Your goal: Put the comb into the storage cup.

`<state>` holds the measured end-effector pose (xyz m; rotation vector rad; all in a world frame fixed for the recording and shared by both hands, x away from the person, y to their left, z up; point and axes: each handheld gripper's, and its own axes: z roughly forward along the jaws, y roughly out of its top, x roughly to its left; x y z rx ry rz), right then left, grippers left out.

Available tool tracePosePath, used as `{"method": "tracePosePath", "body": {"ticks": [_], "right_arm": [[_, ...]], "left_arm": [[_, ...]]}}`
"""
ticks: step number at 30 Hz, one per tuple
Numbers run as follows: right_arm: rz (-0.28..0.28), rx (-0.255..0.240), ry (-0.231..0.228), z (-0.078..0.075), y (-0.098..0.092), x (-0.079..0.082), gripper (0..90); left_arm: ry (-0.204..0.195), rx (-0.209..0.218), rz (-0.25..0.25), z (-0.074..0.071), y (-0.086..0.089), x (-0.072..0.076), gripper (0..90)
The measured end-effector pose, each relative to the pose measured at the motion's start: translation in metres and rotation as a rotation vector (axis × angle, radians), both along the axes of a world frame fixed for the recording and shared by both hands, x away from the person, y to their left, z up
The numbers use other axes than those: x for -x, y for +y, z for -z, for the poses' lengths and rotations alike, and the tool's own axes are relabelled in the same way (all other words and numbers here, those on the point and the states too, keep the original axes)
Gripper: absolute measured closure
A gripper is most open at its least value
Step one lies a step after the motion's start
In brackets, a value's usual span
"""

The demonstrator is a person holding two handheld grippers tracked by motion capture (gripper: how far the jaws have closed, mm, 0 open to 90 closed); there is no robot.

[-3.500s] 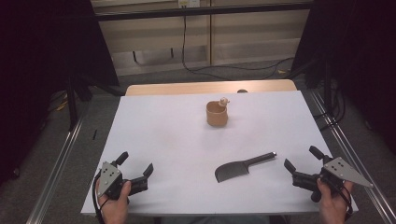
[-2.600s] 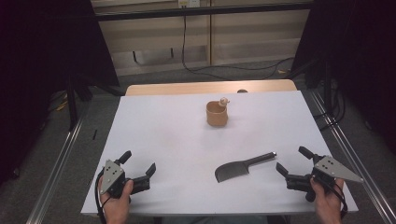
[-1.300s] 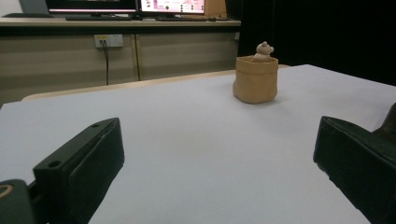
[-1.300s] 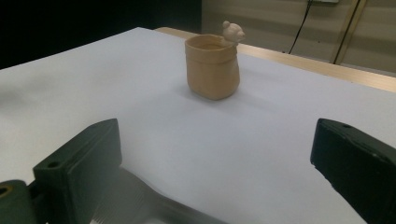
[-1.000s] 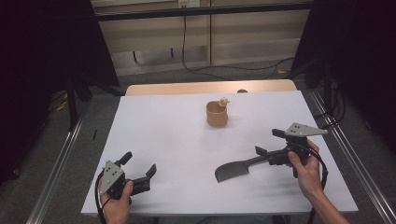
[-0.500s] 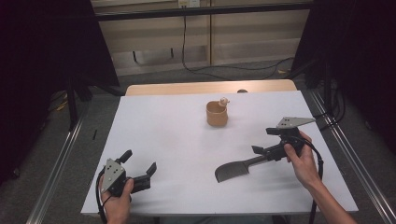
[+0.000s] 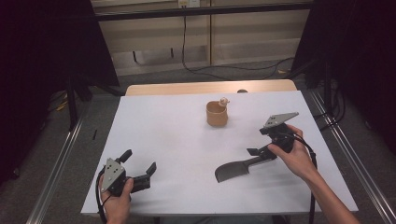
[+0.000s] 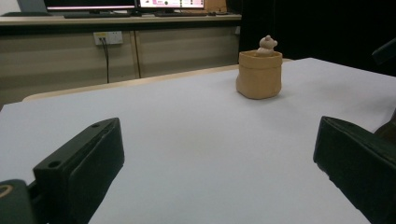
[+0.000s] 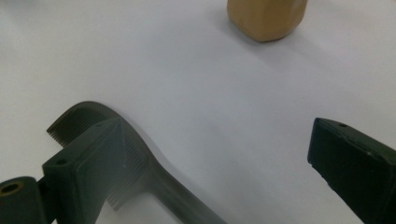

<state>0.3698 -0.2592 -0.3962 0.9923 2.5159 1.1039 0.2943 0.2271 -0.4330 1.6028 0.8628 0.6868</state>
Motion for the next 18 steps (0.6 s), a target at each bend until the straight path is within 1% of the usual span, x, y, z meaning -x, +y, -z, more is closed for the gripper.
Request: {"method": "tracePosePath", "body": {"ticks": [2,5,6,7,8,9,10,11,12,14,15,16,18], "right_arm": [[-0.025,0.009,0.019,0.003,0.001,-0.003,4.2],[-0.062,0.022,0.053,0.004,0.003,-0.005,3.8],[-0.07,0.039,0.062,0.004,0.004,-0.005,4.6],[-0.07,0.063,0.054,0.002,0.005,-0.005,4.8],[-0.074,0.074,0.047,0.001,0.005,-0.005,4.1],[-0.086,0.066,0.054,0.001,0.006,-0.005,3.5],[-0.099,0.063,0.074,0.001,0.006,-0.005,3.9],[-0.125,0.092,0.099,0.004,0.007,-0.007,4.6],[-0.125,0.092,0.099,0.004,0.007,-0.007,5.7],[-0.153,0.116,0.122,0.009,0.009,-0.008,10.0],[-0.162,0.133,0.122,0.011,0.01,-0.008,12.9],[-0.175,0.142,0.11,0.012,0.01,-0.008,15.5],[-0.187,0.159,0.124,0.013,0.011,-0.008,14.3]], "left_arm": [[-0.001,-0.005,0.003,0.0,0.0,0.0,1.8],[-0.006,0.001,0.005,-0.001,-0.001,0.001,1.9],[-0.006,0.001,0.005,-0.001,-0.001,0.001,1.8],[-0.006,0.004,0.004,-0.001,-0.001,0.001,1.9],[-0.007,0.007,0.002,-0.001,-0.001,0.001,1.8],[-0.006,0.005,0.001,-0.001,-0.001,0.001,1.8],[-0.004,0.006,0.001,-0.001,0.0,0.001,1.8],[-0.004,0.006,0.002,-0.001,0.0,0.001,1.8],[-0.006,0.005,0.003,-0.001,0.0,0.001,1.8],[-0.008,-0.001,0.01,-0.001,0.001,0.002,1.8],[-0.009,-0.002,0.009,-0.001,0.001,0.002,1.8],[-0.006,-0.001,0.007,-0.001,0.001,0.002,1.8],[-0.005,0.001,0.005,-0.001,0.001,0.001,1.8]]}}
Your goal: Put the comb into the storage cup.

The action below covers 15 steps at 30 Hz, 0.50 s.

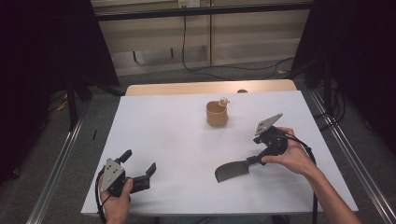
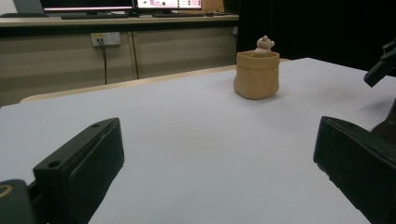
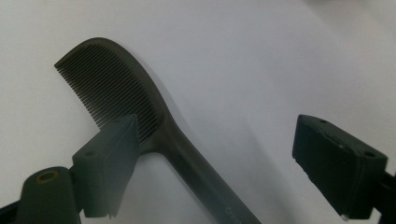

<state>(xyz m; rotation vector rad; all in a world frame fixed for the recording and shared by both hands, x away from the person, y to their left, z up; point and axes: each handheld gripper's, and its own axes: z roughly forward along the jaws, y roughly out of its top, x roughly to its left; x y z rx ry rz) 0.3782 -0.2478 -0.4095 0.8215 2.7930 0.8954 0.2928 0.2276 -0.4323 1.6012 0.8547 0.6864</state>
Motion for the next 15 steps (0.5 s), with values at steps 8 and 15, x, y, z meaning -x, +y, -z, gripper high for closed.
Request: {"method": "tracePosePath", "body": {"ticks": [8,15], "right_arm": [[-0.062,0.083,0.015,-0.0013,0.0027,0.0022,22.9],[-0.121,0.149,0.054,0.0045,0.0097,0.002,29.9]], "left_arm": [[-0.004,-0.01,0.004,0.0002,-0.0005,0.0009,1.8],[-0.001,-0.018,0.002,0.0007,-0.0011,0.0002,1.8]]}}
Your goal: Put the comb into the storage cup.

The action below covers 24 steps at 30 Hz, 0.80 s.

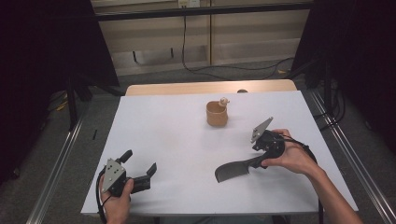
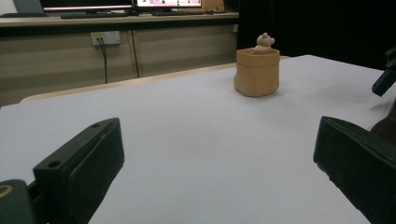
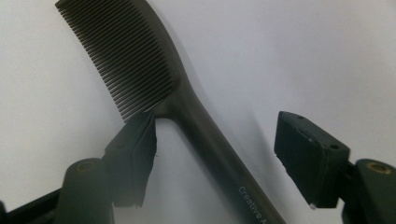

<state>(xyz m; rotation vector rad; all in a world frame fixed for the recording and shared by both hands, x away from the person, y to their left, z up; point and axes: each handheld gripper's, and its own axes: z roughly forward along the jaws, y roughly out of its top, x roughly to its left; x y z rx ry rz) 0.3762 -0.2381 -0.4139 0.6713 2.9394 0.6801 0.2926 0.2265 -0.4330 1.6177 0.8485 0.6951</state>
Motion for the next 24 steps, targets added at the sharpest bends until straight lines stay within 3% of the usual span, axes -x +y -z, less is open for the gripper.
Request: {"method": "tracePosePath", "body": {"ticks": [10,16,24], "right_arm": [[-0.036,0.034,0.018,0.006,0.002,-0.002,40.4],[-0.073,0.08,0.035,0.009,0.009,-0.002,46.9],[-0.112,0.078,0.059,0.011,0.012,-0.003,53.0]], "left_arm": [[0.003,-0.001,0.0,0.0,0.0,0.0,1.8],[0.004,-0.007,-0.003,0.001,0.0,0.0,1.8],[0.015,0.005,-0.002,0.002,0.0,-0.002,1.8]]}}
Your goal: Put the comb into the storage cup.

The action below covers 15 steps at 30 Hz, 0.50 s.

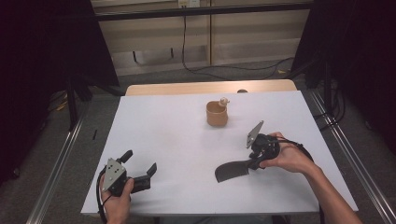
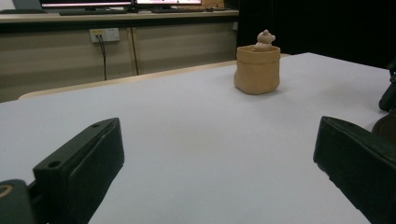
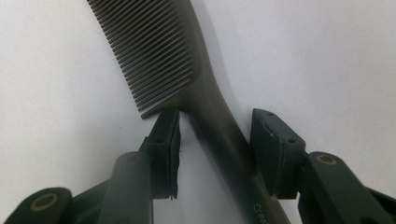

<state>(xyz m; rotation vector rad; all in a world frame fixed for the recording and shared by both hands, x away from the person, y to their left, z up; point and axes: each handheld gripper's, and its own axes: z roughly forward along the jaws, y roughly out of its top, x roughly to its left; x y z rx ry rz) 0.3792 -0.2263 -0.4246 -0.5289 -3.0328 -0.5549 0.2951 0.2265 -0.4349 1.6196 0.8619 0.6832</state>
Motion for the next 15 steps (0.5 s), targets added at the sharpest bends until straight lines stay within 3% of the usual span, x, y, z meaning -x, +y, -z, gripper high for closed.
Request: {"method": "tracePosePath", "body": {"ticks": [5,15], "right_arm": [[-0.021,0.023,-0.01,-0.0002,0.0013,-0.0009,58.3],[-0.02,0.048,-0.016,-0.0007,0.005,-0.0001,60.6]], "left_arm": [[0.002,-0.004,0.004,-0.0002,-0.0004,0.0004,1.8],[-0.008,-0.009,0.004,-0.001,0.0002,0.0012,1.8]]}}
